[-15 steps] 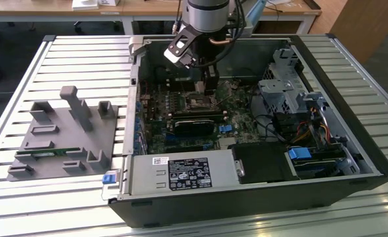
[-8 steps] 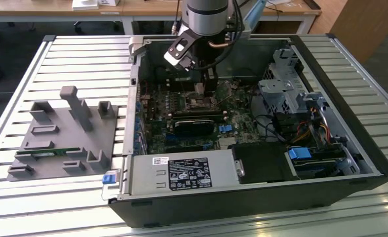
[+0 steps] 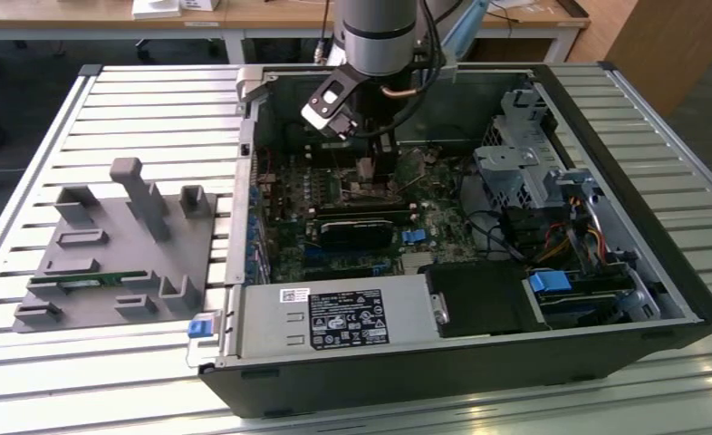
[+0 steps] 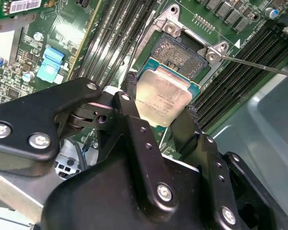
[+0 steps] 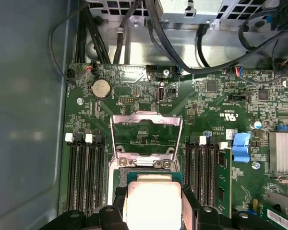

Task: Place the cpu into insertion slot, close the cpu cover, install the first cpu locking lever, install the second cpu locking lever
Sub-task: 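Place the cpu into insertion slot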

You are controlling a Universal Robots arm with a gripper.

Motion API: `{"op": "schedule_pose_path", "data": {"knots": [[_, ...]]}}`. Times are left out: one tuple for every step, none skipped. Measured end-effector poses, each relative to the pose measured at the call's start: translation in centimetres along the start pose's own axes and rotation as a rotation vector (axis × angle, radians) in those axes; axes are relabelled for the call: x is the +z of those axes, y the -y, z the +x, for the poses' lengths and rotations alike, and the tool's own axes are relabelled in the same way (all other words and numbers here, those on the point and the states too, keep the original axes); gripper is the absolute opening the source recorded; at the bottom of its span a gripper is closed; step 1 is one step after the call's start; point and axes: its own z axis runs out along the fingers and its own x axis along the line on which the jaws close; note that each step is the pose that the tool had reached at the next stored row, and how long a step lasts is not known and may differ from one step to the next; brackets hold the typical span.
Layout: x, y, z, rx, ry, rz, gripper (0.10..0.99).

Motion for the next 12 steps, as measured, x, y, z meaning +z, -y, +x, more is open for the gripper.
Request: {"op": "schedule_pose_path", "data": {"knots": [[0.06, 0.01, 0.00, 0.000, 0.0001, 0.000, 0.533], [0.12, 0.02, 0.00, 0.000, 0.0001, -0.001, 0.533], [0.19, 0.03, 0.00, 0.000, 0.0001, -0.001, 0.533], [0.27, 0.07, 0.00, 0.000, 0.0001, -0.001, 0.533], [0.35, 0.12, 0.00, 0.000, 0.0001, -0.001, 0.533], [0.45, 0.18, 0.00, 0.000, 0.0002, -0.001, 0.533], [0.55, 0.25, 0.01, 0.000, 0.0002, -0.001, 0.533], [0.65, 0.32, 0.03, 0.000, 0.0001, -0.001, 0.533], [0.75, 0.37, 0.04, 0.000, 0.0002, -0.001, 0.533], [0.85, 0.43, 0.06, 0.000, 0.0002, -0.001, 0.533], [0.96, 0.47, 0.09, 0.000, 0.0002, -0.001, 0.533], [1.06, 0.51, 0.11, 0.000, 0.0003, -0.001, 0.533]]}}
